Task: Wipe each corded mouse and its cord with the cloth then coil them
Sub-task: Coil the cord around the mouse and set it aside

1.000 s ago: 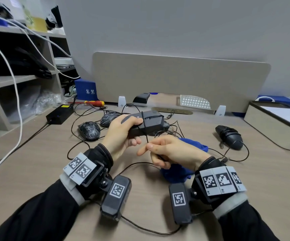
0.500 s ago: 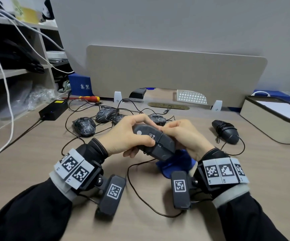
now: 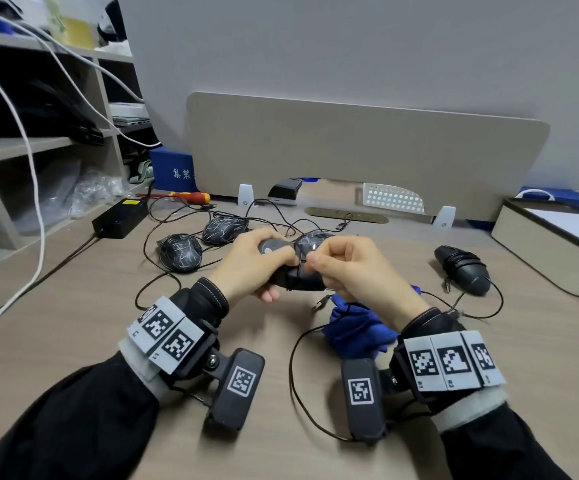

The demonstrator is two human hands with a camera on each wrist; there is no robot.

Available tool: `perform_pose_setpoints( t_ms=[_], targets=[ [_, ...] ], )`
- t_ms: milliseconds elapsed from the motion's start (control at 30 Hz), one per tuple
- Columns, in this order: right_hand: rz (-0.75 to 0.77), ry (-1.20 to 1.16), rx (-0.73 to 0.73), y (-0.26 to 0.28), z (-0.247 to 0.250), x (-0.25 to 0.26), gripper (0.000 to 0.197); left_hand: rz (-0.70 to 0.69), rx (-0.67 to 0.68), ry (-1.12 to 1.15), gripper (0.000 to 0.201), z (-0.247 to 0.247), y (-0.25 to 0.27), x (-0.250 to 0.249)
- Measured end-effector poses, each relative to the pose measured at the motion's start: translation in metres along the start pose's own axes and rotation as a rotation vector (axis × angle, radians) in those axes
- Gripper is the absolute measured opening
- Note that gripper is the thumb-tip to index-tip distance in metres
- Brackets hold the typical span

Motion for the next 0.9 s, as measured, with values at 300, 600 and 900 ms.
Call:
perform_pose_setpoints(
  t_ms=[300, 600, 900],
  targets=[
    [-0.06, -0.006, 0.143, 0.004, -0.016, -0.005, 0.022, 0.085, -0.097, 0.359, 0.005, 0.01, -0.005, 0.008],
    [-0.105, -0.011, 0.219, 0.002, -0.022, -0.01, 0.025, 0.043, -0.071, 0.501, 0.009, 0.006, -0.001, 0.003],
    [-0.289, 0.019, 0.055, 0.001, -0.004, -0.022, 0.029, -0.067, 0.068, 0.572, 0.016, 0.008, 0.002, -0.008]
  ],
)
Point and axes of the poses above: each hand's wrist, its own y-axis away from the middle knuckle, its own z-axis out of the back of the hand, x = y × z, the point moved 4 cm from there along -y, towards the middle knuckle, and after that the axes turned 5 degrees about -y, right-handed, at the moved point
